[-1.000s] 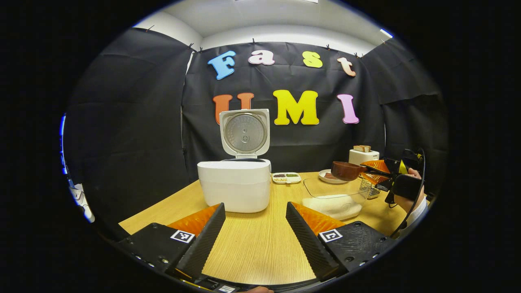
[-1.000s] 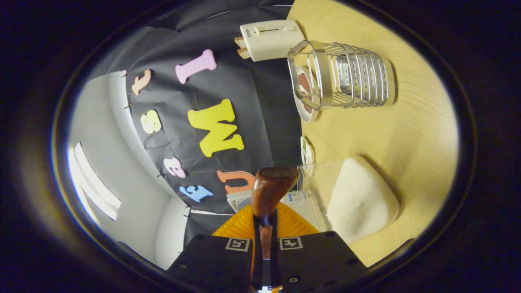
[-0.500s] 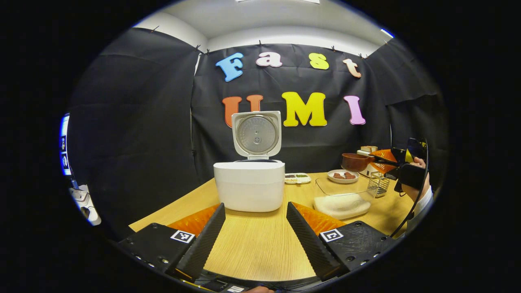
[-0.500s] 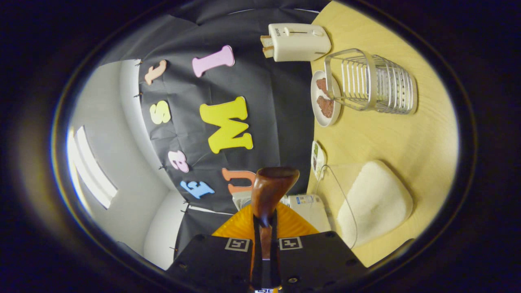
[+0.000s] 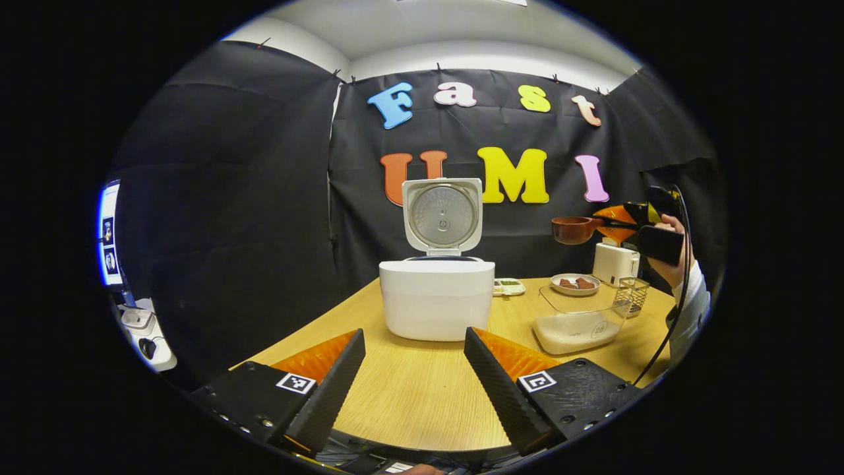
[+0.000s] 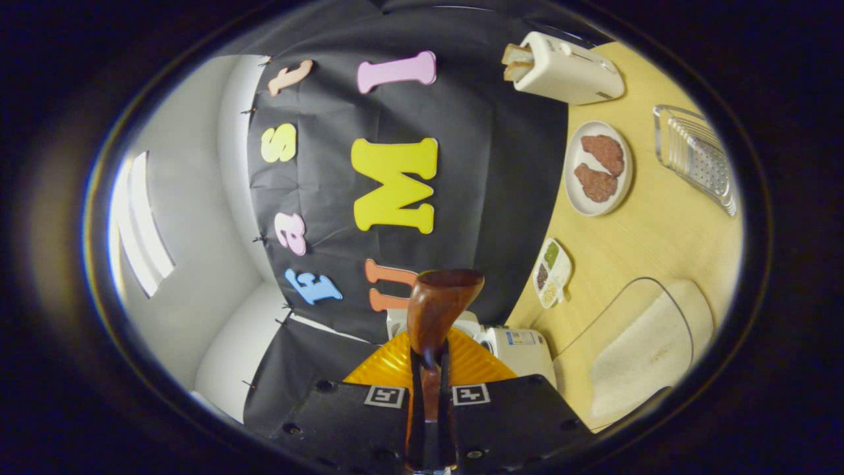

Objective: Close the left gripper, press the button to open the rice cooker; take a wooden spoon from the chopstick holder with the right hand, scoop a spoonful of rice and pour it into the rice cooker, then put the wooden spoon back into the chopstick holder.

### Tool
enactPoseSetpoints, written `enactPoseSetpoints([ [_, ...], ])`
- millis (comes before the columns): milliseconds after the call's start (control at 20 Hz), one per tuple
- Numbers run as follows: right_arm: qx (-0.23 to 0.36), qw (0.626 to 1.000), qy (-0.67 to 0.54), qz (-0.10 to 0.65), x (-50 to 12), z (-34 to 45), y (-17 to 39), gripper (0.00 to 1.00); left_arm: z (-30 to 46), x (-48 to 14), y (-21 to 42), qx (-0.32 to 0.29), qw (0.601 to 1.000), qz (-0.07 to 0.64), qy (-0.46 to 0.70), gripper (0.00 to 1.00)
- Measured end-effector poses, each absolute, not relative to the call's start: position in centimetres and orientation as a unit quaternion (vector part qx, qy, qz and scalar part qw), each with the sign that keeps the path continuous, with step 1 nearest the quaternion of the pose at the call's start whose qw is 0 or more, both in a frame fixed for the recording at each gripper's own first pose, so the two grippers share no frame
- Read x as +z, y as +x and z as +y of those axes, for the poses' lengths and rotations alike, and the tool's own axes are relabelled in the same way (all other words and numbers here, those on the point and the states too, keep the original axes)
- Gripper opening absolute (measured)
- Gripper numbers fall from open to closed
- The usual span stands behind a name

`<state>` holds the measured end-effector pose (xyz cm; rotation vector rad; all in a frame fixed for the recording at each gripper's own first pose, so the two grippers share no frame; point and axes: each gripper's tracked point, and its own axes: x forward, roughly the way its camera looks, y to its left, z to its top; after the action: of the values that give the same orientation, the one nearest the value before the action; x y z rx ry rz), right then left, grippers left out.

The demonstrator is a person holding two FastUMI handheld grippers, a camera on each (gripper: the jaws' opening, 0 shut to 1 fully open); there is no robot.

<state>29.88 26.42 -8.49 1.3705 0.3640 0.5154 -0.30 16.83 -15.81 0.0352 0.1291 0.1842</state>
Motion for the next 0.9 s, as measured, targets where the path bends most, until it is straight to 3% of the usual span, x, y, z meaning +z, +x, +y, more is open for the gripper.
enactPoseSetpoints([
  [400, 0.26, 0.779, 0.545, 0.169, -3.4, 36.5, 34.8, 0.13, 19.3, -11.7, 0.6, 0.099, 0.994, 0.042, 0.007, 0.96],
  [650, 0.261, 0.841, 0.43, 0.2, -4.4, 44.7, 38.7, 0.13, 19.5, -11.3, 0.2, 0.1, 0.994, 0.029, -0.039, 0.96],
  [900, 0.276, 0.879, 0.32, 0.221, -6.7, 51.5, 41.0, 0.13, 20.6, -11.6, -0.3, 0.113, 0.993, 0.031, -0.028, 0.96],
])
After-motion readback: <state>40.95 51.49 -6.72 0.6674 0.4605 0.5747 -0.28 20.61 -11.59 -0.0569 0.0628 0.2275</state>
